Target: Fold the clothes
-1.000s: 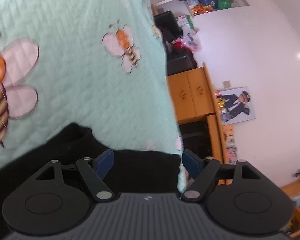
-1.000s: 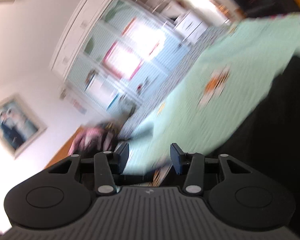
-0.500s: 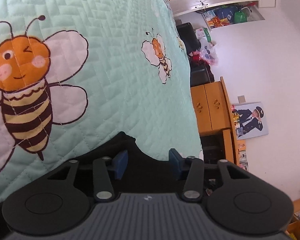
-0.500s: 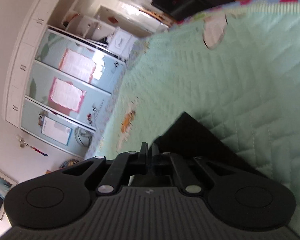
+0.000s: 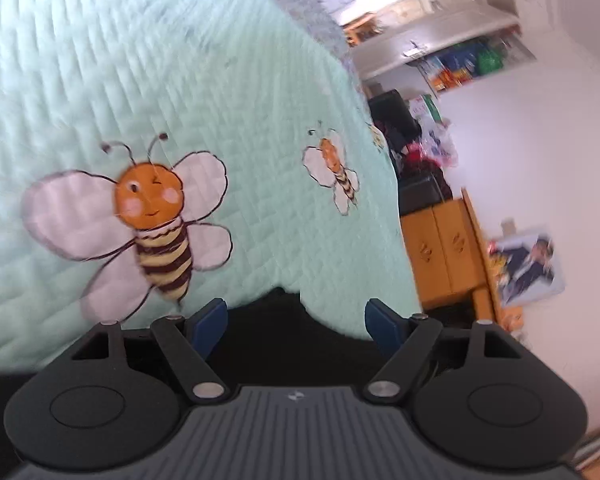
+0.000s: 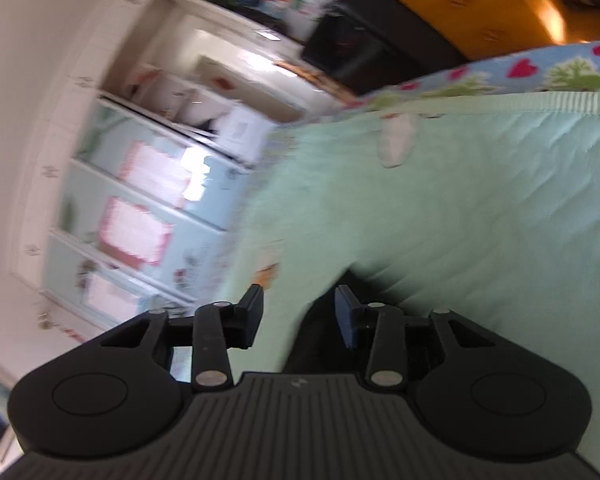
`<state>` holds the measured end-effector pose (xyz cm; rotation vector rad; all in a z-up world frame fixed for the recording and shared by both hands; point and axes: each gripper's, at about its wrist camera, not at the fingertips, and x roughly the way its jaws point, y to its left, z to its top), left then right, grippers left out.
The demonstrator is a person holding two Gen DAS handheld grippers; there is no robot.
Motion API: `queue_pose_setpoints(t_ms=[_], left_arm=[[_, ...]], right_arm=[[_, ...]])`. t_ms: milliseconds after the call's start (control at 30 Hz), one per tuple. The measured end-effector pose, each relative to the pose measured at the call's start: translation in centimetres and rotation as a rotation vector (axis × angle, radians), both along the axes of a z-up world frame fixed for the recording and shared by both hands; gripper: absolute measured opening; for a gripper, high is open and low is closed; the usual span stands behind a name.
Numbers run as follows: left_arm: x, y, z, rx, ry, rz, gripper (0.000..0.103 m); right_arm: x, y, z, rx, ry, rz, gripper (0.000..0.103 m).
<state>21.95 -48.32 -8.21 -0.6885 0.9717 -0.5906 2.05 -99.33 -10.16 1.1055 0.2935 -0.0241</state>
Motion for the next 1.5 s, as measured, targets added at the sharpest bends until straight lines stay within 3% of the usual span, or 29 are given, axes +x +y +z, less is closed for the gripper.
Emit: queue_pose_setpoints(t_ms=[133, 200, 267, 300, 367, 433, 500, 667, 733, 800, 867, 1000, 1100, 1167, 1267, 1367, 1500], left_arm=[[-5.7, 0.0, 0.6, 0.109, -0.012, -0.098, 0.081], [-7.1, 0.9, -0.6, 0.106, -0.007, -0.098, 0.081], [-8.3, 1.9, -1.8, 0.099, -0.003, -0.093, 0.080], [-8.5, 2.5, -2.1, 0.075, 0.009, -0.075, 0.080], [-8.4, 3.9, -1.6, 0.070, 0.021, -0.043, 0.080], [-8.9, 5.9, -0.1, 0.071, -0.012, -0.013, 0.080], [-9.6, 7.8, 1.5, 0.071, -0.050, 0.017, 0.081], [-12.6, 13.7, 2.6, 0.081, -0.031, 0.102, 0.081], [-14.0, 16.5, 1.4, 0.118, 0.027, 0.166, 0.082], [-15.1, 19.1, -0.2, 0.162, 0.106, 0.244, 0.082], [-16.5, 21.1, -0.9, 0.098, 0.100, 0.264, 0.079], [-17.5, 21.6, -0.6, 0.137, 0.065, 0.242, 0.079], [-17.1, 21.1, -0.8, 0.159, 0.055, 0.222, 0.081], [-16.9, 20.8, -0.9, 0.164, 0.045, 0.212, 0.085], [-16.5, 20.5, -1.6, 0.166, 0.021, 0.200, 0.085], [-16.7, 20.3, -1.9, 0.173, 0.002, 0.195, 0.085], [-17.1, 19.9, -1.7, 0.203, -0.022, 0.182, 0.086]], right_arm=[[-1.2, 4.6, 0.6, -0.067, 0.009, 0.144, 0.055], [-0.5, 6.0, -1.0, -0.119, 0.094, 0.200, 0.056], [0.1, 5.9, -3.0, -0.137, 0.163, 0.175, 0.031], [-0.1, 5.5, -3.4, -0.119, 0.181, 0.140, 0.011], [-0.5, 5.3, -3.0, -0.093, 0.191, 0.097, 0.016], [-1.3, 6.9, -0.8, -0.153, 0.175, 0.102, 0.040], [-1.8, 9.3, 0.6, -0.174, 0.146, 0.157, 0.048], [-3.0, 16.8, 2.6, -0.161, 0.061, 0.368, 0.053], [-2.6, 19.0, 1.1, -0.139, 0.120, 0.427, 0.061], [-2.0, 20.8, -0.9, -0.127, 0.212, 0.466, 0.059], [-2.1, 21.5, -1.9, -0.133, 0.240, 0.456, 0.054], [-2.5, 22.3, 0.5, -0.220, 0.298, 0.448, 0.058], [-2.9, 24.8, 3.5, -0.335, 0.264, 0.494, 0.062], [-2.9, 26.8, 4.3, -0.327, 0.220, 0.555, 0.064], [-2.3, 30.5, 3.0, -0.312, 0.232, 0.679, 0.066], [-2.3, 33.2, 0.7, -0.433, 0.313, 0.731, 0.066], [-2.3, 35.3, 2.9, -0.570, 0.343, 0.751, 0.066]])
